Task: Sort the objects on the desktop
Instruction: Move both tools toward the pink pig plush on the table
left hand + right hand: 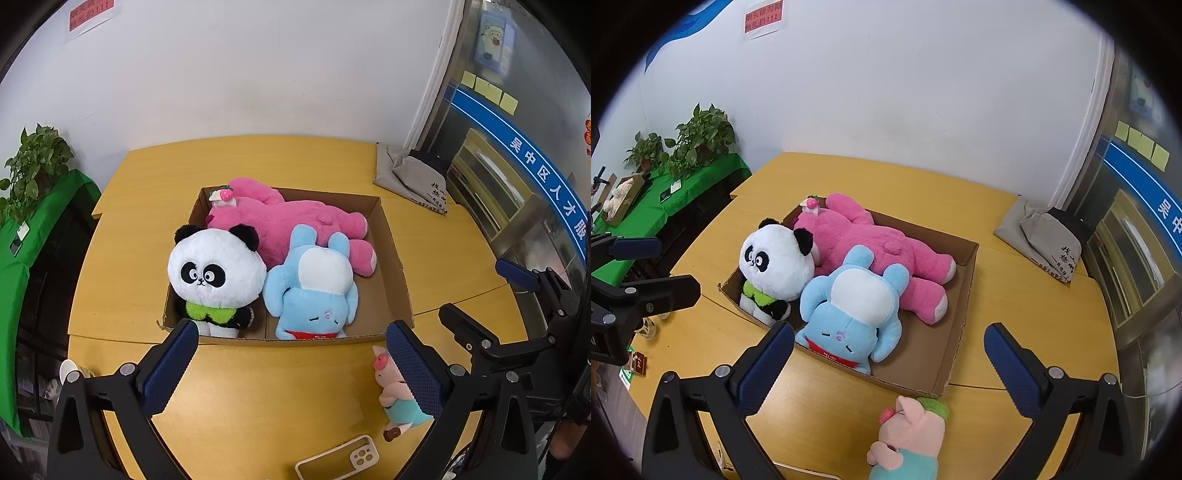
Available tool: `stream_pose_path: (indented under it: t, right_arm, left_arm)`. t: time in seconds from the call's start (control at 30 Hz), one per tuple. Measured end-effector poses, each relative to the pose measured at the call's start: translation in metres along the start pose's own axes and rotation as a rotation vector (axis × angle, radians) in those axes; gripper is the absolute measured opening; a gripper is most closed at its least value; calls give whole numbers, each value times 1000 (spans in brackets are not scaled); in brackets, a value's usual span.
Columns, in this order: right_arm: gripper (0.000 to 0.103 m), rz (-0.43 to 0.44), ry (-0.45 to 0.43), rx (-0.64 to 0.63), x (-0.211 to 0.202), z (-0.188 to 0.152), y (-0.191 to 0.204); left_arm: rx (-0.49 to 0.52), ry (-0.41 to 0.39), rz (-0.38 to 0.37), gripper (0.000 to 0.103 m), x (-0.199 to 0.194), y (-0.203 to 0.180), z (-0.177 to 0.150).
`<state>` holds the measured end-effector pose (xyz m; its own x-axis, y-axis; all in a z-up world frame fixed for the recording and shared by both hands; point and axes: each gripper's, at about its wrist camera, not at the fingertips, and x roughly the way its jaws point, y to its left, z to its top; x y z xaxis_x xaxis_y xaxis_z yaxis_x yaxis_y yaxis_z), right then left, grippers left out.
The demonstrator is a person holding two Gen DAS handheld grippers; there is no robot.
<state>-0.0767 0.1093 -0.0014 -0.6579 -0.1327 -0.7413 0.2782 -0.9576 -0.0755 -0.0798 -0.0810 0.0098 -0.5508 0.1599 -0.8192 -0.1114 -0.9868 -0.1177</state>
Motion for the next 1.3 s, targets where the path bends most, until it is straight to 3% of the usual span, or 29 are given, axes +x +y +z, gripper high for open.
stream_pose_path:
  t: [0.63, 0.8, 1.03, 1.3]
  right_arm:
    - [103, 20, 34, 87, -1, -38, -45]
    - [103, 17, 87, 157, 13, -80, -77]
    - [103, 95, 289, 307, 44, -178, -112]
    - [103, 164, 353, 339, 89, -205, -92]
  left_arm:
    - [27, 61, -32, 103, 20, -43, -11]
    - [24, 153, -104, 103, 51, -59, -22]
    - [55, 301, -217, 103, 107, -88, -42]
    - [140, 465, -290, 103, 186, -134, -63]
